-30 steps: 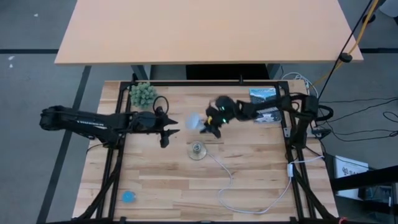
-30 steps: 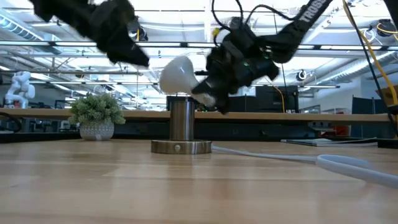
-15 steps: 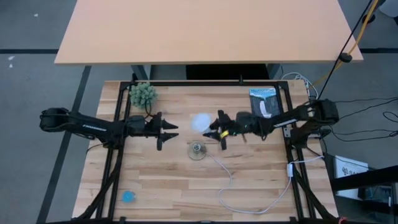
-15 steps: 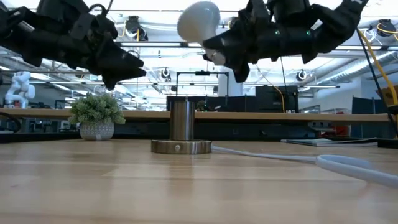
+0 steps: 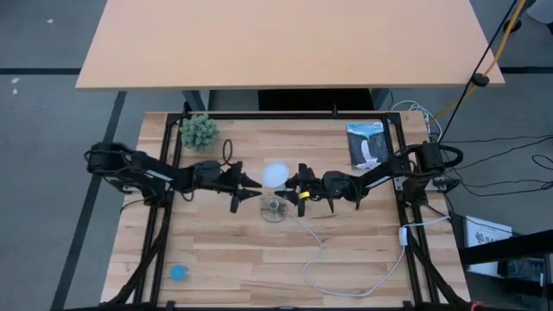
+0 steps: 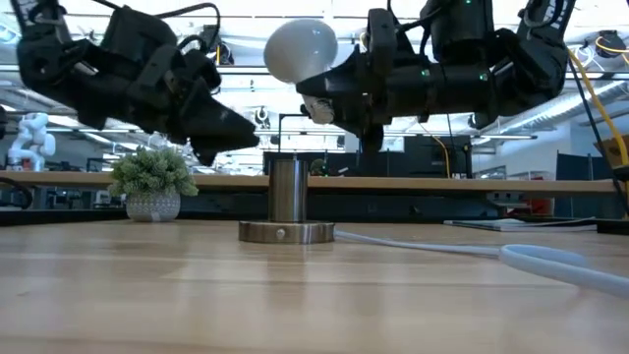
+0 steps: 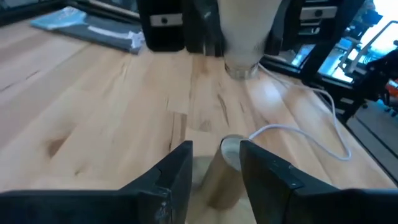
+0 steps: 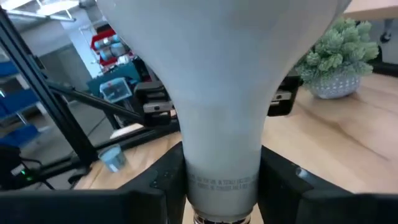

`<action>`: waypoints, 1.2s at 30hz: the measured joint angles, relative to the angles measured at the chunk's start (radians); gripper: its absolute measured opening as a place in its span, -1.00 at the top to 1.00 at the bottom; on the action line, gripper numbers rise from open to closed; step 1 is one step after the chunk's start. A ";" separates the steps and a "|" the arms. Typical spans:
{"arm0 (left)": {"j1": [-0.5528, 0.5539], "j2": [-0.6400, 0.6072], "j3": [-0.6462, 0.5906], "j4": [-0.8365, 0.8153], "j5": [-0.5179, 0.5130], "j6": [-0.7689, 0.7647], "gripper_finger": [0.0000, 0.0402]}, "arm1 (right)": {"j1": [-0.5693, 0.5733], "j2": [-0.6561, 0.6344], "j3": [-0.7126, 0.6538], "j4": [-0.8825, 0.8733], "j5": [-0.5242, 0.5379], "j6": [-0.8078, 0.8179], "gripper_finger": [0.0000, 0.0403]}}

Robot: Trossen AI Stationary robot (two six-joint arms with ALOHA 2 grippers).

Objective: Screw lightbulb
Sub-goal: Insert the white light bulb into the gold lamp

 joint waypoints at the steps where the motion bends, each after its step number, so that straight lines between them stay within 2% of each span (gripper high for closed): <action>1: 0.000 0.010 0.011 0.003 0.000 0.001 0.32 | 0.001 0.000 0.002 0.000 -0.001 0.016 0.26; 5: -0.004 0.017 0.036 0.022 0.001 0.020 0.33 | 0.017 0.000 0.041 -0.070 -0.026 0.028 0.17; 14: -0.003 0.013 0.051 0.044 0.026 0.061 0.33 | 0.025 0.000 0.178 -0.386 -0.022 -0.013 0.26; 22: -0.004 -0.005 0.051 0.044 0.094 0.041 0.33 | 0.024 0.000 0.267 -0.661 -0.018 -0.039 0.09; 33: -0.005 -0.032 0.051 0.021 0.145 0.036 0.33 | 0.028 0.000 0.269 -0.681 -0.020 -0.036 0.08; 36: -0.010 -0.032 0.051 -0.018 0.143 0.054 0.33 | 0.038 0.000 0.269 -0.692 -0.021 -0.082 0.08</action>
